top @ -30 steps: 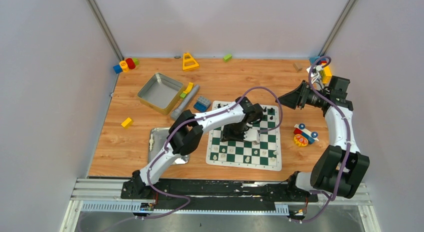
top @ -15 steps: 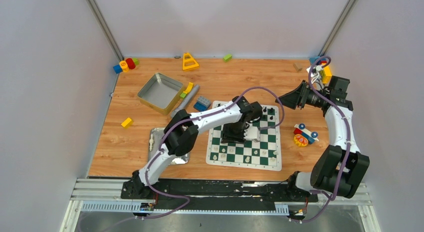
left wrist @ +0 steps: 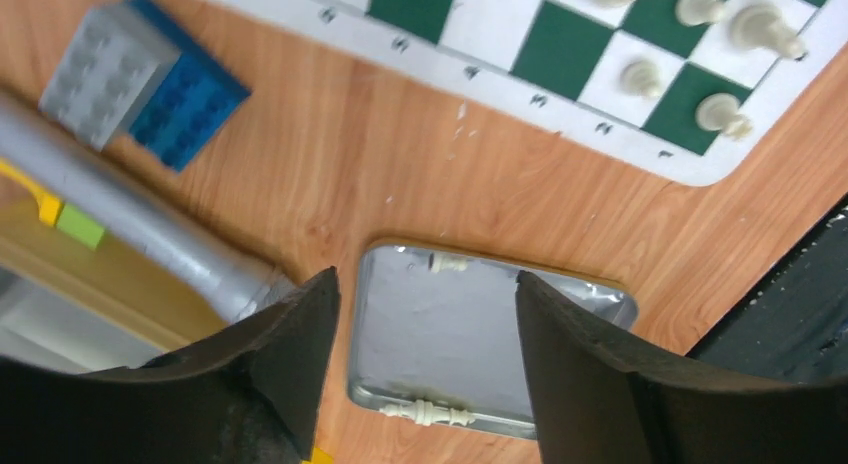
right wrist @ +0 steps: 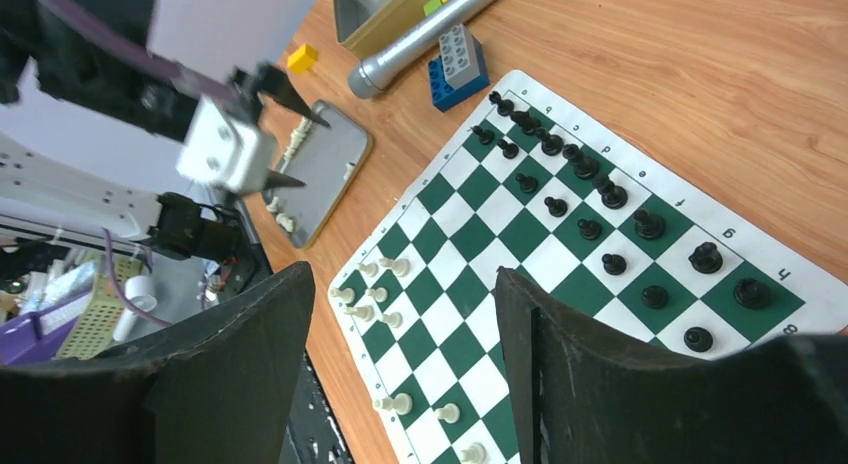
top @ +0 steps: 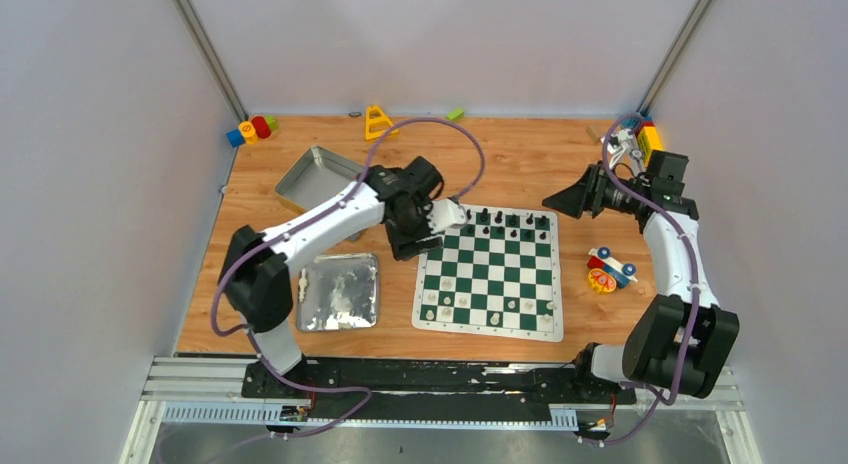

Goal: Set up the chess pieces on the board
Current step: Pick up the chess piece from the chessboard.

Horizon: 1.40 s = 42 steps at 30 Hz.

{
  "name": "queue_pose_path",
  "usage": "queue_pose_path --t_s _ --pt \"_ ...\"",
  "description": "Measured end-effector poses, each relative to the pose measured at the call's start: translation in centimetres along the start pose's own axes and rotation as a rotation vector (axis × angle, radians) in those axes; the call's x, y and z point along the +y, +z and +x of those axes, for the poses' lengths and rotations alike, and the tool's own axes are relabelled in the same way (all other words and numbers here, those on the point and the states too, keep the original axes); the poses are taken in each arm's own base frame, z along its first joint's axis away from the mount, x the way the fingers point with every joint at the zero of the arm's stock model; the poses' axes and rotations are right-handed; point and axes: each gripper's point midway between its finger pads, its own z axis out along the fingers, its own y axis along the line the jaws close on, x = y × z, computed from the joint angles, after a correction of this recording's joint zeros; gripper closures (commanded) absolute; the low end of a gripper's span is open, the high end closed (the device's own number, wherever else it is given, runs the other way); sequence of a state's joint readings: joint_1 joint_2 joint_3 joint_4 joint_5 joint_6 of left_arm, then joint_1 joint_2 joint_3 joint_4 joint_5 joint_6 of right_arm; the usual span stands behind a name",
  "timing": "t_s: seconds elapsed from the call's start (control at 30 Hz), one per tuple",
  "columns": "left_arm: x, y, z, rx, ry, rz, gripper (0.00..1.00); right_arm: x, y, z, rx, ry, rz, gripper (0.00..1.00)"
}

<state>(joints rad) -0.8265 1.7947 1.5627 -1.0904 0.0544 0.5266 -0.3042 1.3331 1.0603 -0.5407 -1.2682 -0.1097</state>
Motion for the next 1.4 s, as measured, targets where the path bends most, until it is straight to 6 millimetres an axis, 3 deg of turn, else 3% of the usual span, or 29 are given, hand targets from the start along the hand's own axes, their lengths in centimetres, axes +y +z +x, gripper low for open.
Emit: queue_pose_path --t_s 0.1,0.23,0.47,0.7,0.8,1.13,1.4 --pt "2.0 -1.4 2.0 -0.079 -0.119 -0.058 0.02 0.2 1.5 1.0 0.047 -0.033 0.026 0.32" --pt "4.3 -3.6 4.5 -0.206 -0.274 -0.157 0.00 1.4 4.9 3.8 0.166 -0.122 0.040 0.32" --pt "7.5 -7.6 7.0 -0.391 -0.463 -0.285 0.00 5.4 10.9 10.0 0.398 -0.364 0.000 0.32" --pt "9.0 -6.6 8.9 -0.463 -0.655 -0.167 0.00 6.2 14.8 17.8 0.651 -0.509 -0.030 0.39" --pt "9.4 -6.0 10.0 -0.462 -0.730 -0.135 0.00 5.9 15.7 20.1 0.729 -0.533 -0.031 0.45" --pt "9.4 -6.7 10.4 -0.489 -0.769 -0.120 0.00 5.3 17.3 21.8 0.809 -0.589 -0.006 0.60" --pt "9.3 -7.7 10.3 -0.510 -0.757 -0.139 0.00 4.8 17.7 23.3 0.861 -0.610 0.011 0.64"
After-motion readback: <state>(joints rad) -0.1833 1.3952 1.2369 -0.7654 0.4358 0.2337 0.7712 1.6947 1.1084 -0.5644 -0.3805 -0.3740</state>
